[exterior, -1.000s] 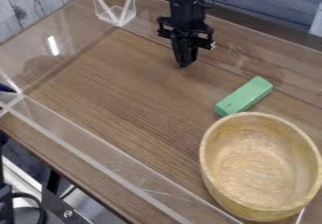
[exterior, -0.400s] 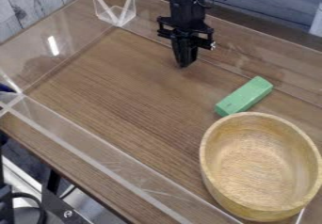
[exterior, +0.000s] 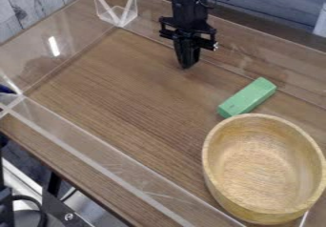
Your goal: Remove the green block from inside the brown bowl and put it on the table
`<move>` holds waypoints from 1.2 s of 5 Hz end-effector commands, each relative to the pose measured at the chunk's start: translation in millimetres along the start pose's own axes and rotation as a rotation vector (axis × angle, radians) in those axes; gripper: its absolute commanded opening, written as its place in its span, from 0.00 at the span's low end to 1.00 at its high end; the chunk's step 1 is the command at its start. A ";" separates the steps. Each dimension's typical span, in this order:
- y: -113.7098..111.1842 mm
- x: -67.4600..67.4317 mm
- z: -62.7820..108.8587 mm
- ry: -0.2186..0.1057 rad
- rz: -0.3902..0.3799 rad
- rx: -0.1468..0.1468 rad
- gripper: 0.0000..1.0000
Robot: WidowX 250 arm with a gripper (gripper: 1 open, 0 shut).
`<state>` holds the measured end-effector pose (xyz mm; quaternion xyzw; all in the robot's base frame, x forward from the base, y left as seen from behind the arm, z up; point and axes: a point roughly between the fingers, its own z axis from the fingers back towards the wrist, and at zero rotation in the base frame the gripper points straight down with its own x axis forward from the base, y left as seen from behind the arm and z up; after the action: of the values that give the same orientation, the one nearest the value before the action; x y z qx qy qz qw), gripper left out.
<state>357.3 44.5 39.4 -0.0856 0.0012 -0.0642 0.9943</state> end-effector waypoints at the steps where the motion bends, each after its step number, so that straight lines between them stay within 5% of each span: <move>1: -2.8 8.9 17.5 -0.051 -0.018 0.020 0.00; 6: -3.5 8.8 10.2 -0.031 -0.014 0.015 0.00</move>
<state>355.7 41.4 32.3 -0.0886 0.0129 -0.0634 0.9940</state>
